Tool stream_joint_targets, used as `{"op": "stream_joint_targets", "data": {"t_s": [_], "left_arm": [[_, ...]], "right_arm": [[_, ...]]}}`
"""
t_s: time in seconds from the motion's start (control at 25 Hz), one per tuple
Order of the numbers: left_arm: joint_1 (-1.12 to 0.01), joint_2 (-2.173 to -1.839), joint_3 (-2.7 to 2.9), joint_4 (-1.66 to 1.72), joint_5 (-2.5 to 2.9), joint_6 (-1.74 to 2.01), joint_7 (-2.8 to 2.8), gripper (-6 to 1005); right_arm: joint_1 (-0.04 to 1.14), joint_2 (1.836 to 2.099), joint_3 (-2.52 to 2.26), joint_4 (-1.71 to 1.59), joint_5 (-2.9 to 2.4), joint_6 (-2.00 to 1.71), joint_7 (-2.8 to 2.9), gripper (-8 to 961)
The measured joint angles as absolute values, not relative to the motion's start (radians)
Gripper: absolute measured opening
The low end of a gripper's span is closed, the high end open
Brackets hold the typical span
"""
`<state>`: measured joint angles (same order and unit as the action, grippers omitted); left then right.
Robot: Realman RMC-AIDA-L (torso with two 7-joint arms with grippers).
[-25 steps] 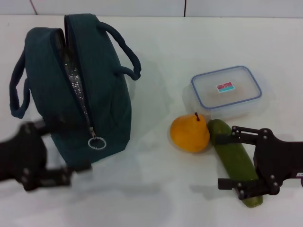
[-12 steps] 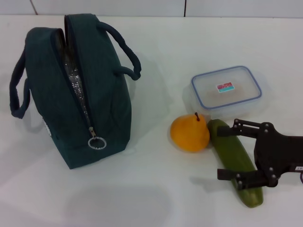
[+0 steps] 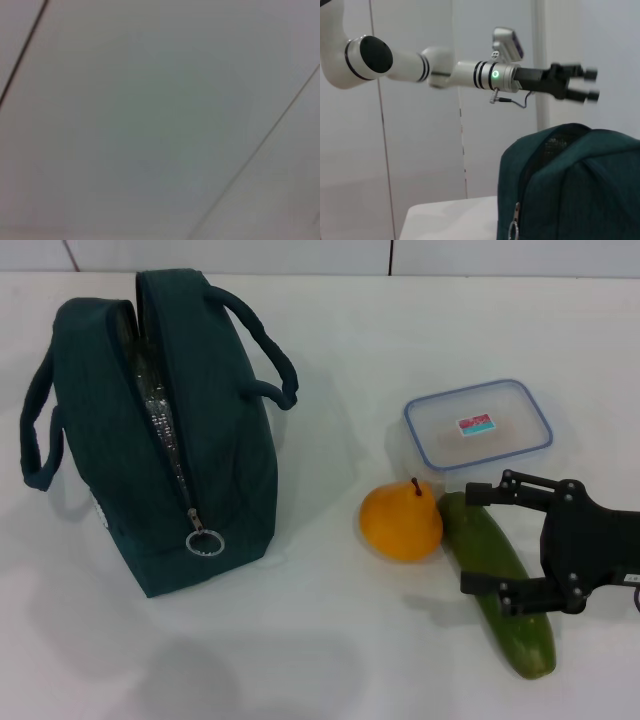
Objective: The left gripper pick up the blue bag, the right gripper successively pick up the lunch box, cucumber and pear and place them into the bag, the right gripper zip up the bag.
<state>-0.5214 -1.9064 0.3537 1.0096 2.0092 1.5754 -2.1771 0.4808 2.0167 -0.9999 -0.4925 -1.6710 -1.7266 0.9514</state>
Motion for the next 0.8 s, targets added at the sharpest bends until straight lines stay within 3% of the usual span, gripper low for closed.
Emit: {"op": "stream_joint_targets", "data": {"t_s": [0.36, 0.8], "left_arm": [[-0.479, -1.902, 0.607, 1.392, 2.208, 1.764, -2.675, 876], [-0.495, -1.953, 0.647, 1.383, 2.316, 1.846, -2.770, 798]], "right_arm": [[0.480, 2.015, -1.000, -0.493, -1.661, -1.696, 0.933, 850], [0.487, 2.016, -1.000, -0.479, -1.661, -1.676, 0.927, 843]]}}
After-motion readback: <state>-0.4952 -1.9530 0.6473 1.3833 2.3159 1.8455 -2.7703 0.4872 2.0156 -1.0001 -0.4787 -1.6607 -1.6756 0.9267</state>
